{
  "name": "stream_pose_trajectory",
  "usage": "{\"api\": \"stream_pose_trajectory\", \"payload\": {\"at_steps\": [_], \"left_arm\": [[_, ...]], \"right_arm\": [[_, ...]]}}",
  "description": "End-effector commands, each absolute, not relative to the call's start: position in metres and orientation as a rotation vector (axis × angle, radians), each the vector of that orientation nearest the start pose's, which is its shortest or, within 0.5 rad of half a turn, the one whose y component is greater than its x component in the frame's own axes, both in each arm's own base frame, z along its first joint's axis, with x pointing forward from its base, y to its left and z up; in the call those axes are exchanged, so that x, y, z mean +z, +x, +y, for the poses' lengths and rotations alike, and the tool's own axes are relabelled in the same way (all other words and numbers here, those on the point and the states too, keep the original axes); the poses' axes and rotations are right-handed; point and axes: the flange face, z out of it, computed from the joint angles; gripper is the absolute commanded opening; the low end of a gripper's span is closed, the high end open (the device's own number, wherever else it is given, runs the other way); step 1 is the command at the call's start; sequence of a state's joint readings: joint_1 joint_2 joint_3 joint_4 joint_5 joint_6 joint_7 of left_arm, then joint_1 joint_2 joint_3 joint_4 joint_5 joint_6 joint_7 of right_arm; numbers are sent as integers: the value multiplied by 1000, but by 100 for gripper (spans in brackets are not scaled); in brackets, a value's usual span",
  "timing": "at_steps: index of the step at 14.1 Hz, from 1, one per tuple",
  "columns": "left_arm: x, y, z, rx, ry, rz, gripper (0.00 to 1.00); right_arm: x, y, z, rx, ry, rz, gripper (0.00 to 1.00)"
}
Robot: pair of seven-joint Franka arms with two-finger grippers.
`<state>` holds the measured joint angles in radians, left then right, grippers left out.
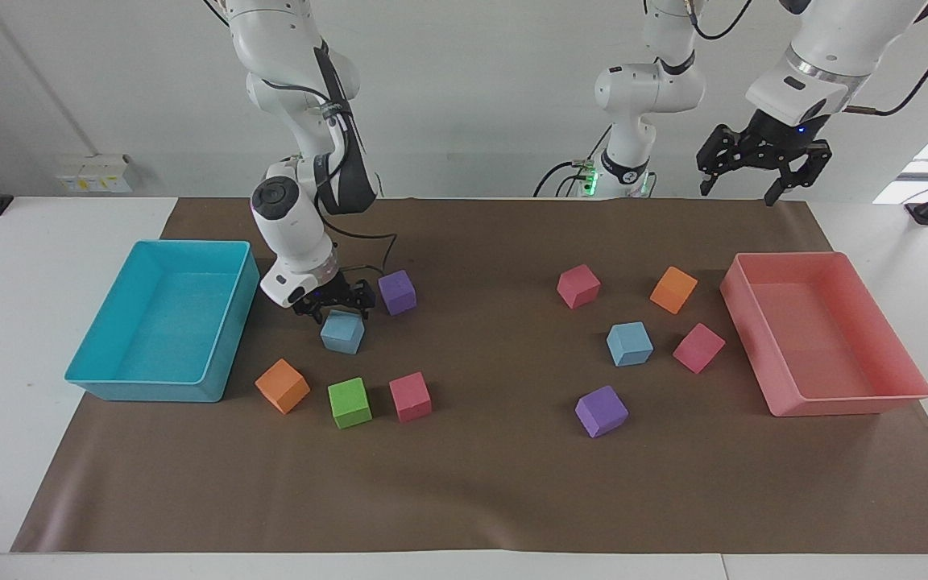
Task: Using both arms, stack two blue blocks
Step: 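Close the right gripper on the blue cube and lift it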
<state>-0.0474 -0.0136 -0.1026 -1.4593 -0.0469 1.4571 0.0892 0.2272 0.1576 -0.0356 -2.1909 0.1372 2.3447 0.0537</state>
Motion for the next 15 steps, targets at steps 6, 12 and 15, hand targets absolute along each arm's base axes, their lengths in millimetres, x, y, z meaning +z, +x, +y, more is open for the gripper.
{"api": "stream_pose_trajectory", "payload": {"at_steps": [6, 12, 15], "left_arm": [[675, 523, -89, -11, -3178, 379, 100], [673, 521, -87, 25, -3177, 380, 100], [674, 523, -80, 18, -3179, 363, 100]], "right_arm": [[297, 536, 109, -10, -3041, -59, 0], [348, 557, 104, -1, -3047, -78, 0], [395, 566, 106, 52, -3085, -137, 0]]}}
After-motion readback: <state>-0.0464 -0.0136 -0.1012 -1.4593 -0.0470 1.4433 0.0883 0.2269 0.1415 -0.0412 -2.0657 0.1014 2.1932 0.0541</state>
